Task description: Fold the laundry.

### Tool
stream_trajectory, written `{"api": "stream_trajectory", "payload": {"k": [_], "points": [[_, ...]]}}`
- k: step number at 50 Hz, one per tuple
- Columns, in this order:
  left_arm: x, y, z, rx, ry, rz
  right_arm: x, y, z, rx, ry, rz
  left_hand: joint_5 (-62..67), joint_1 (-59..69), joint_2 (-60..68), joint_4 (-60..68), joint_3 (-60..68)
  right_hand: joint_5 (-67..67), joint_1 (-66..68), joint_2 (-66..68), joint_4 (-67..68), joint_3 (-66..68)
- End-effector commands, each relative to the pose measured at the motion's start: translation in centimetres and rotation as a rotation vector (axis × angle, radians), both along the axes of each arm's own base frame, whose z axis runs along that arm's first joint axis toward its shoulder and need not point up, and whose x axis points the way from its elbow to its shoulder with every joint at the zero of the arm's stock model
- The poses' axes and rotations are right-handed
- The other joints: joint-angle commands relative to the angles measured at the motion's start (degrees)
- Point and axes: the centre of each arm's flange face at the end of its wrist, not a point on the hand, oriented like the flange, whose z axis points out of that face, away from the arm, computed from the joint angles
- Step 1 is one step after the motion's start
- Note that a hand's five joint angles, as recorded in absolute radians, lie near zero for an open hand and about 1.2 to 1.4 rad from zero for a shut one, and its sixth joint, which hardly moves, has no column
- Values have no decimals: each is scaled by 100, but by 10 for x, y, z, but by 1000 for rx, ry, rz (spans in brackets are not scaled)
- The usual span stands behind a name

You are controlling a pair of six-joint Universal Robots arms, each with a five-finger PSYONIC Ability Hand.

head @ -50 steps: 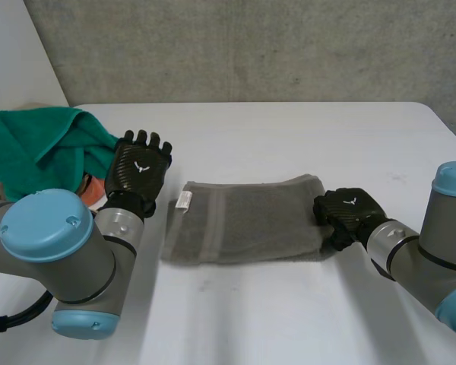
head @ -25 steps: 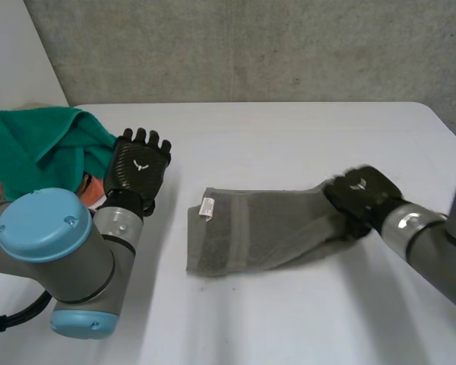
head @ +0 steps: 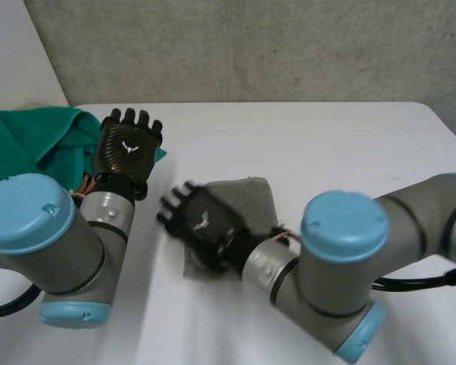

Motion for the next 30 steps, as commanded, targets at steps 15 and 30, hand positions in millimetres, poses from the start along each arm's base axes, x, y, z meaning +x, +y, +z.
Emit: {"api": "stream_trajectory", "payload": {"k": [15,30], "points": [[-71,37,-8,221,164,-245,-89,-85,28,524,-218,-594,-269,-87,-170,-169,-208,-356,-162,-274,-334,-230],[-48,33,-60,464,-5,-145,-54,-87,-20,634,-73,-560,-197,-15,-98,-97,-136,-356,-162,-274,-334,-230]]}}
